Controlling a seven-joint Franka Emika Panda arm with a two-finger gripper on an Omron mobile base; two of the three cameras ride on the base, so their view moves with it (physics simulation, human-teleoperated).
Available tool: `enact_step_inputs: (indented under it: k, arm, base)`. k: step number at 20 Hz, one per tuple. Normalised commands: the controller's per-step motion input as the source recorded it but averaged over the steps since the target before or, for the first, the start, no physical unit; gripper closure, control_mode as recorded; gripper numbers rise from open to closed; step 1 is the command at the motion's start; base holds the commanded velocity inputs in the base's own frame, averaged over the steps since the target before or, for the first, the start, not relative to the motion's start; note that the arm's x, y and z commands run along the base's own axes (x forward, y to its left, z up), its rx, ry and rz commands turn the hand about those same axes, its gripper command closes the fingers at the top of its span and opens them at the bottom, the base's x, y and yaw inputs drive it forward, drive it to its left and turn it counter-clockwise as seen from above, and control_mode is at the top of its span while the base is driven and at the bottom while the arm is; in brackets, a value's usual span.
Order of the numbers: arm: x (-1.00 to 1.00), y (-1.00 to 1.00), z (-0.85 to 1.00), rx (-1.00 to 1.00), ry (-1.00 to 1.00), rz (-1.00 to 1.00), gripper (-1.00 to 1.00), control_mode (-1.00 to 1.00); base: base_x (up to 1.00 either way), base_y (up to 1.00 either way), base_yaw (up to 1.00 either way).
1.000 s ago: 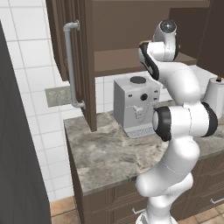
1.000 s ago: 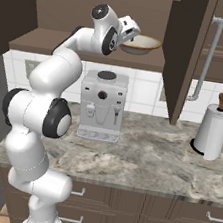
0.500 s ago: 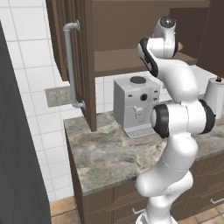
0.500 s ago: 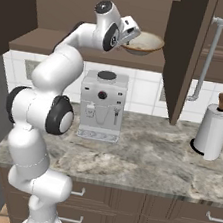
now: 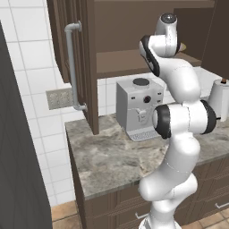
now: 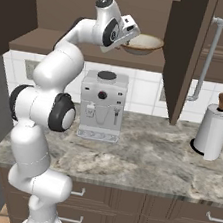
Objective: Move the bowls from the cabinet to the plates on the dining table.
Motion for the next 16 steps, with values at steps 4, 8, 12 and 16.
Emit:
enact_step_inputs:
  k: [4, 8, 12, 16]
  arm:
    - [-0.04, -0.06, -0.19, -0.03, 0.0, 0.02, 1.0, -1.0]
    - [-0.1, -0.15, -0.26, -0.01, 0.0, 0.03, 1.0, -1.0]
    - [-0.28, -0.16, -0.22, -0.03, 0.0, 0.03, 1.0, -1.0]
    - [-0.41, -0.19, -0.22, -0.02, -0.01, 0.03, 1.0, -1.0]
  base:
    - [0.0, 0.0, 0.0]
    - [0.0, 0.0, 0.0]
    - [0.0, 0.0, 0.0]
    - [0.0, 0.0, 0.0]
